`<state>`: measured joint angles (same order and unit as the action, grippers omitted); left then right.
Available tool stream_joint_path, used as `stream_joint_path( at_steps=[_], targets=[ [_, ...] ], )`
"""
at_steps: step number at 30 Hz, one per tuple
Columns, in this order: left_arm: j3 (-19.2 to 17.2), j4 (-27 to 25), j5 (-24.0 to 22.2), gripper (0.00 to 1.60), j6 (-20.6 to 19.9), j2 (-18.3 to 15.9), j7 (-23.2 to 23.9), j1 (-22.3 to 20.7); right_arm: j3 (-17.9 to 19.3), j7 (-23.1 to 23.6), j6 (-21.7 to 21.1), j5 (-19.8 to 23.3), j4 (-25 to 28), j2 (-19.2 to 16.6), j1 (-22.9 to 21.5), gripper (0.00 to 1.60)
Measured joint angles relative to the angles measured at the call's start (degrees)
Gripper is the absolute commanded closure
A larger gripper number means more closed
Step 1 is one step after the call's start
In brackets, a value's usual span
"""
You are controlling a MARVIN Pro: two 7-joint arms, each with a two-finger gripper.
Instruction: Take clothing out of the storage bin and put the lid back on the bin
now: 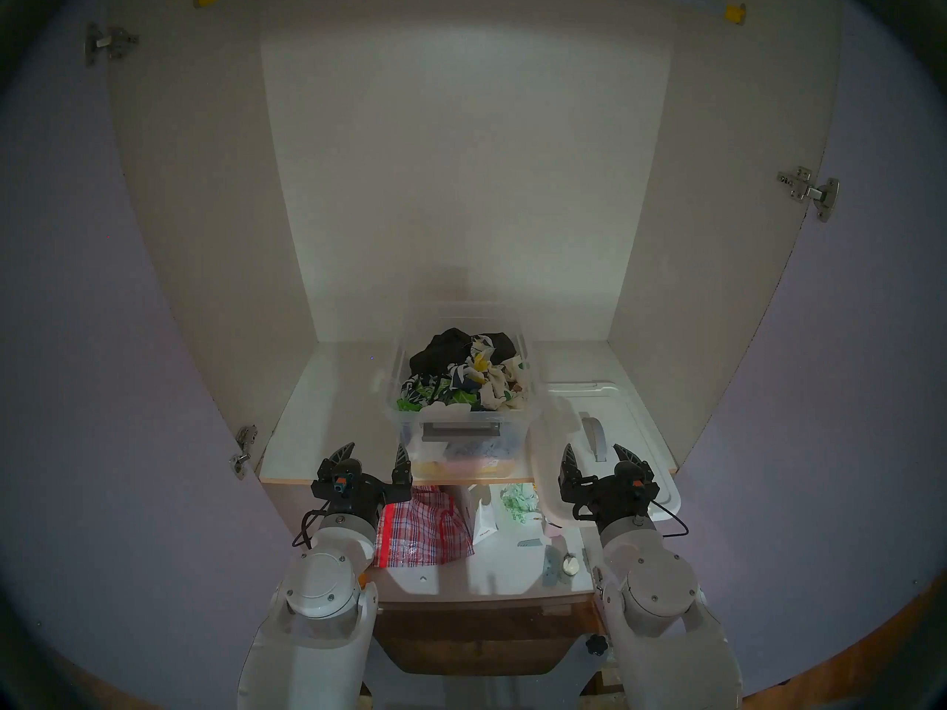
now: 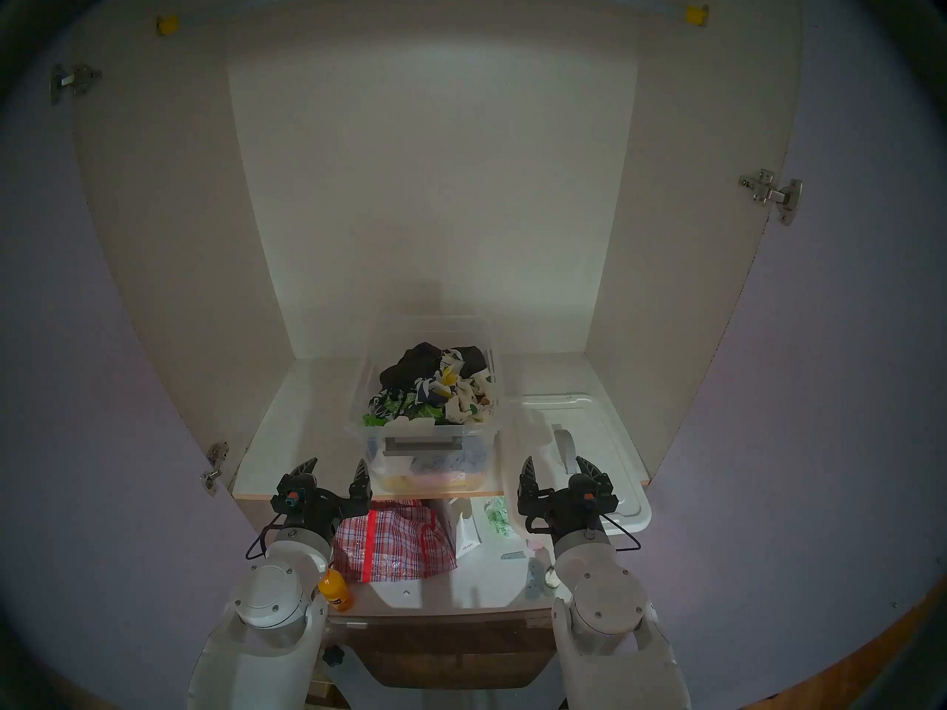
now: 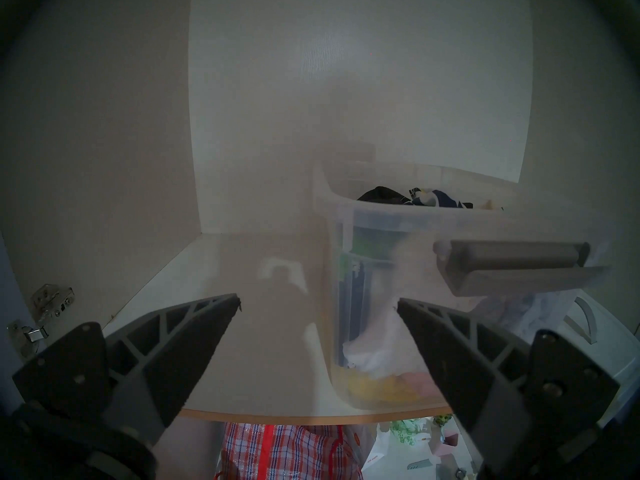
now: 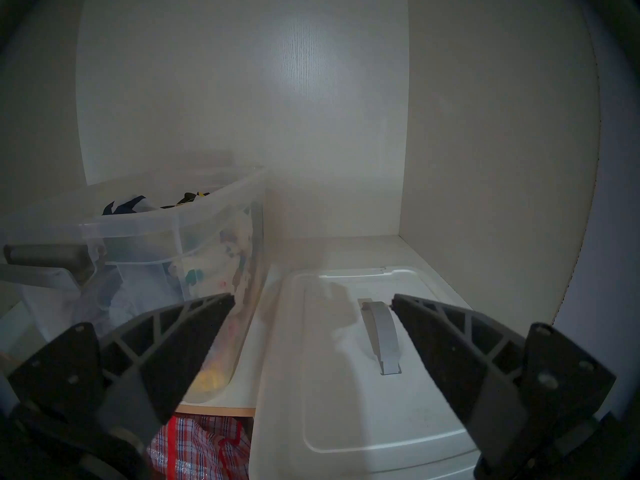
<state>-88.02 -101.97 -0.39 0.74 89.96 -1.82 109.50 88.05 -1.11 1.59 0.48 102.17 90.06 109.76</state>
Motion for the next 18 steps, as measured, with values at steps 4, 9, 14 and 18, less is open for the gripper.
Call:
stream_joint_path(
  at_steps=[4, 9, 14, 18],
  targets=[
    [0.0, 0.02, 0.0, 0.0, 0.0, 0.0, -0.01, 0.01, 0.0, -0.01, 0.0, 0.0, -0.02, 0.0, 0.01, 0.0],
    [0.0, 0.04, 0.0, 0.0, 0.0, 0.0, -0.02, 0.01, 0.0, -0.02, 0.0, 0.0, -0.03, 0.0, 0.02, 0.0],
    [0.0, 0.05, 0.0, 0.0, -0.01, 0.0, -0.03, 0.01, 0.0, -0.03, 0.0, 0.0, -0.04, 0.0, 0.02, 0.0],
    [0.0, 0.05, 0.0, 0.0, -0.01, -0.01, -0.04, 0.02, 0.0, -0.03, 0.0, 0.0, -0.05, 0.0, 0.03, 0.0]
  ],
)
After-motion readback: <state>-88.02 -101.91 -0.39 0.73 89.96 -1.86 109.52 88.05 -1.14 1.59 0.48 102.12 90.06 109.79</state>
